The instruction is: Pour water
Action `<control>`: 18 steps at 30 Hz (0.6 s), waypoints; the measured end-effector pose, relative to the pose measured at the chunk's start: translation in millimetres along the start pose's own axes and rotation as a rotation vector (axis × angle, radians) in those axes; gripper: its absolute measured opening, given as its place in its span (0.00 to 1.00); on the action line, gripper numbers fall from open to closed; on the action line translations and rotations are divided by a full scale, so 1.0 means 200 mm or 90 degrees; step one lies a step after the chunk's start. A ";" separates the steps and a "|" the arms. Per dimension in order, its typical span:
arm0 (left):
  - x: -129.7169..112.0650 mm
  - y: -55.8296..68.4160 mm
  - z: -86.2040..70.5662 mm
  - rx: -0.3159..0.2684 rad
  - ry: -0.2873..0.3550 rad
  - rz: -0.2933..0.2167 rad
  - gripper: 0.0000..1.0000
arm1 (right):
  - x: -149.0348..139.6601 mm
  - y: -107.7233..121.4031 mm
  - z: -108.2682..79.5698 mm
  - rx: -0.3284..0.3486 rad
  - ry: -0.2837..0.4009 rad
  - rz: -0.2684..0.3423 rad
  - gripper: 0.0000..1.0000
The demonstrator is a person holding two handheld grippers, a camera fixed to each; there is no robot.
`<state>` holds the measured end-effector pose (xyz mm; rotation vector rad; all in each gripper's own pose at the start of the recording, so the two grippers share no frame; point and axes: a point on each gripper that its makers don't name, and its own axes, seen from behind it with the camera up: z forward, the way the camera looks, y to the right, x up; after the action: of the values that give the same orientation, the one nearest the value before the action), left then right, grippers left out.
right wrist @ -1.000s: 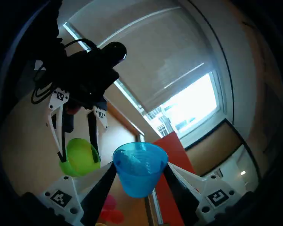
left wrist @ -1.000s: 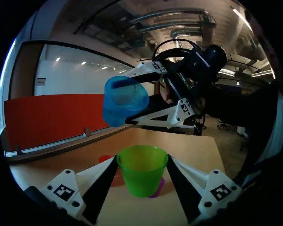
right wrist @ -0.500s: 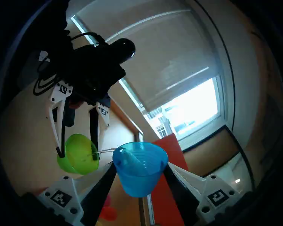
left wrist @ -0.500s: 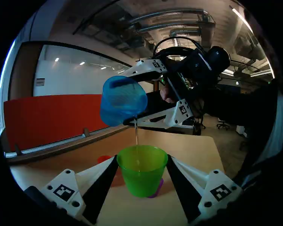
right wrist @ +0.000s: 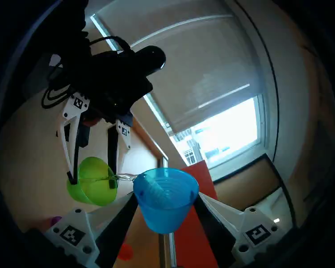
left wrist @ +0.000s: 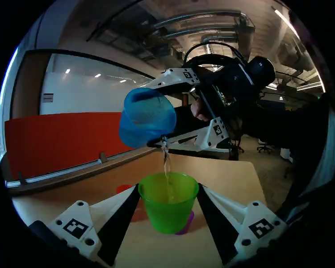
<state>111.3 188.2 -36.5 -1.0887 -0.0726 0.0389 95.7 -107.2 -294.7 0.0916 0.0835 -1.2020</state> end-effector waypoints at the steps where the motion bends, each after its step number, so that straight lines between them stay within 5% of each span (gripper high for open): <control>1: 0.00 0.00 0.00 0.000 0.001 0.000 0.89 | 0.00 0.01 -0.01 -0.002 0.001 -0.002 0.88; 9: 0.02 0.00 0.00 0.001 0.008 -0.001 0.89 | 0.00 -0.02 -0.05 0.016 -0.007 -0.014 0.88; 18: 0.03 0.00 0.00 0.002 0.019 -0.005 0.89 | 0.03 0.04 0.00 -0.013 0.003 -0.028 0.88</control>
<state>117.3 188.5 -37.0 -1.0861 -0.0507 0.0156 105.2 -109.4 -295.5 0.0753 0.1027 -1.2441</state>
